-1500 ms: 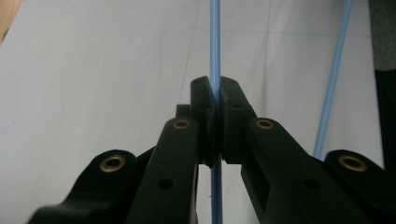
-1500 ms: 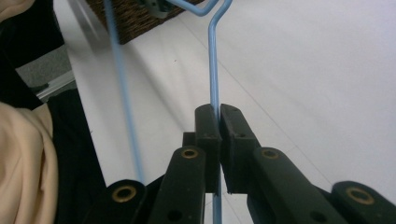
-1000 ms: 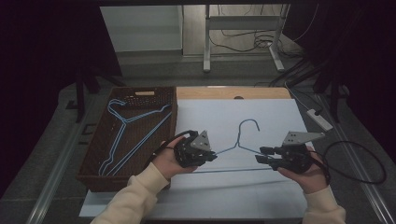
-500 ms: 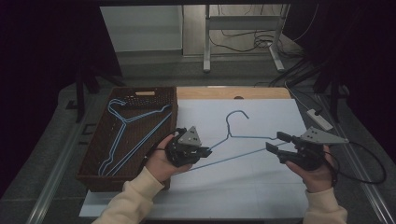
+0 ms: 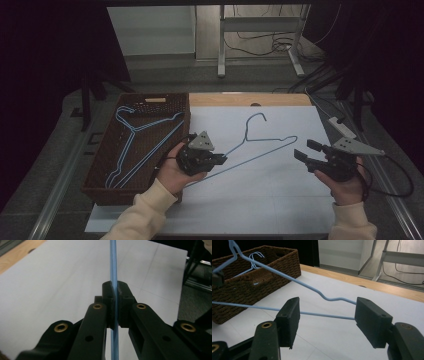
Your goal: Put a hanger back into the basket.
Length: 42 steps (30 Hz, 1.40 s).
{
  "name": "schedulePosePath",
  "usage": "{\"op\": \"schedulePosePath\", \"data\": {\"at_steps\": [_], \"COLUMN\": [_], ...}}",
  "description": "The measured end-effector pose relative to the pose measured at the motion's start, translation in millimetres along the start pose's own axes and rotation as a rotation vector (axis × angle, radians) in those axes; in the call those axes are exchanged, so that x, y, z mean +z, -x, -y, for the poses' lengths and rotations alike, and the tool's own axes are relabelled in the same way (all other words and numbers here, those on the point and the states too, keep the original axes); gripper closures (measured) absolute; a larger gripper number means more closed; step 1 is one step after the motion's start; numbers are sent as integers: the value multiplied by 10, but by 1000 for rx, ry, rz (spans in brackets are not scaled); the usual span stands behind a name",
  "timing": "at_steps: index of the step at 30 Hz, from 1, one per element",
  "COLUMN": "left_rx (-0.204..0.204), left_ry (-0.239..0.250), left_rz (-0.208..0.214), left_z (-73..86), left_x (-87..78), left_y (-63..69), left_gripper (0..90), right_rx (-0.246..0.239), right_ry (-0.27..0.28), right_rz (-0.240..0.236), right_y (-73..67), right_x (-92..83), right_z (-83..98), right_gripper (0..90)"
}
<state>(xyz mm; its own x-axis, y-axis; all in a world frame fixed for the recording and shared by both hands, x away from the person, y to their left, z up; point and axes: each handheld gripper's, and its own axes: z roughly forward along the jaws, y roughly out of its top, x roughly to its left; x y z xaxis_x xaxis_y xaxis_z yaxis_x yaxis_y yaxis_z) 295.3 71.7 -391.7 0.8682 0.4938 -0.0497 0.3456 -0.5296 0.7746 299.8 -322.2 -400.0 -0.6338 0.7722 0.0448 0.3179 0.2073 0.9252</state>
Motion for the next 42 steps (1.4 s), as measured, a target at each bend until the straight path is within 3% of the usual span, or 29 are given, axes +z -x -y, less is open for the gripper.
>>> {"op": "schedulePosePath", "data": {"at_steps": [4,13,19,27,32,39,42], "left_rx": [-42,-64,-88,-144,-165,-225,-234], "left_ry": [33,92,132,182,191,208,208], "left_rz": [-3,-25,-55,-132,-170,-235,-249], "left_z": [-2,-30,17,239,377,663,720], "left_x": [-62,-237,-439,-812,-955,-1209,-1246], "left_y": [-56,-101,-189,-346,-405,-518,-543], "left_gripper": [864,865,865,865,865,865,865], "right_rx": [3,3,-4,-26,-28,-24,-23], "right_ry": [-14,-67,-102,-148,-155,-174,-181], "right_rz": [0,-25,-46,-74,-76,-84,-87], "right_y": [5,3,-35,-116,-130,-140,-142], "right_x": [16,112,210,347,373,419,432], "right_z": [23,87,142,212,230,278,287], "right_gripper": [379,374,372,365,359,352,352]}}
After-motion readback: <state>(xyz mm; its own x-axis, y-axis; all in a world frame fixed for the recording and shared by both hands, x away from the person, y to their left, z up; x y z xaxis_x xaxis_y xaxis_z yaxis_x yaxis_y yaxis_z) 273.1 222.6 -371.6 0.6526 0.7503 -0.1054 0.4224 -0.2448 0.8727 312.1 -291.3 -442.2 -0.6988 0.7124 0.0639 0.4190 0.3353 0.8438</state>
